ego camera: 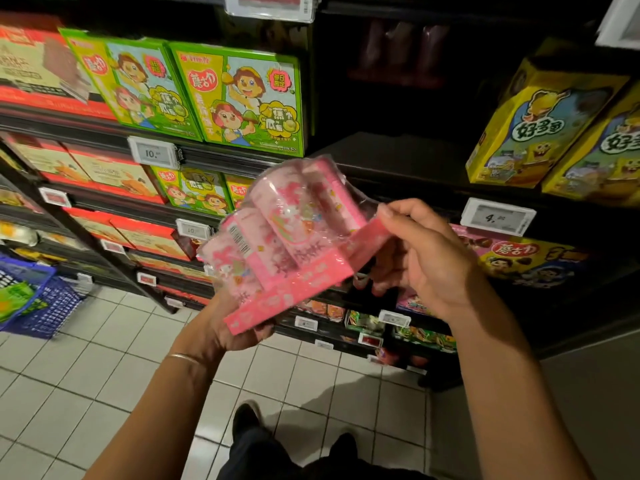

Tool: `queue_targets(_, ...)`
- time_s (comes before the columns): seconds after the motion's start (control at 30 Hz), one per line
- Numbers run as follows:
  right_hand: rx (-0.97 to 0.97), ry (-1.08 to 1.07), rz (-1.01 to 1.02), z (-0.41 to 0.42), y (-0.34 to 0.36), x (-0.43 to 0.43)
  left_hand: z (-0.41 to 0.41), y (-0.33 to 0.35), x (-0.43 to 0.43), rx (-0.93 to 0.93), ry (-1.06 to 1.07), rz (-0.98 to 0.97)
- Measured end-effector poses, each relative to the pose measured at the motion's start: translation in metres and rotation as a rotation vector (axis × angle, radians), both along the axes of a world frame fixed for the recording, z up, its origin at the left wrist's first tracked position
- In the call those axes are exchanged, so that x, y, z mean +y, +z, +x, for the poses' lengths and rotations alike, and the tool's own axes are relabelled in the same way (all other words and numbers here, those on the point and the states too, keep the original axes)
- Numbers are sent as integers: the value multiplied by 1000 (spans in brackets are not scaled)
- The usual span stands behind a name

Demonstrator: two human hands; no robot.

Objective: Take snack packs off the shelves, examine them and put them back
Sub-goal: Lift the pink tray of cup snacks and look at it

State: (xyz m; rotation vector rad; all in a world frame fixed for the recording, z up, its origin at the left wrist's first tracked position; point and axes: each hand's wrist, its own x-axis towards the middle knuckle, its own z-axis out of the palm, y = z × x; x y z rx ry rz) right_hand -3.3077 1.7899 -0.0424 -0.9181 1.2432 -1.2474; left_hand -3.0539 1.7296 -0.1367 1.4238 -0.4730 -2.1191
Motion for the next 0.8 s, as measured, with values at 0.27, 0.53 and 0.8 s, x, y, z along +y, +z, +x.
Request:
queue_targets(0.27, 53, -36, 6, 3, -2, -2, 10, -4, 2, 142, -7, 66)
queue_targets(0.53, -151, -116, 35, -4, -13, -4, 14, 38, -10, 346, 6, -164)
queue_targets(0.8, -495, -254, 0, -11, -7, -6, -8, 89, -12, 34, -137, -451)
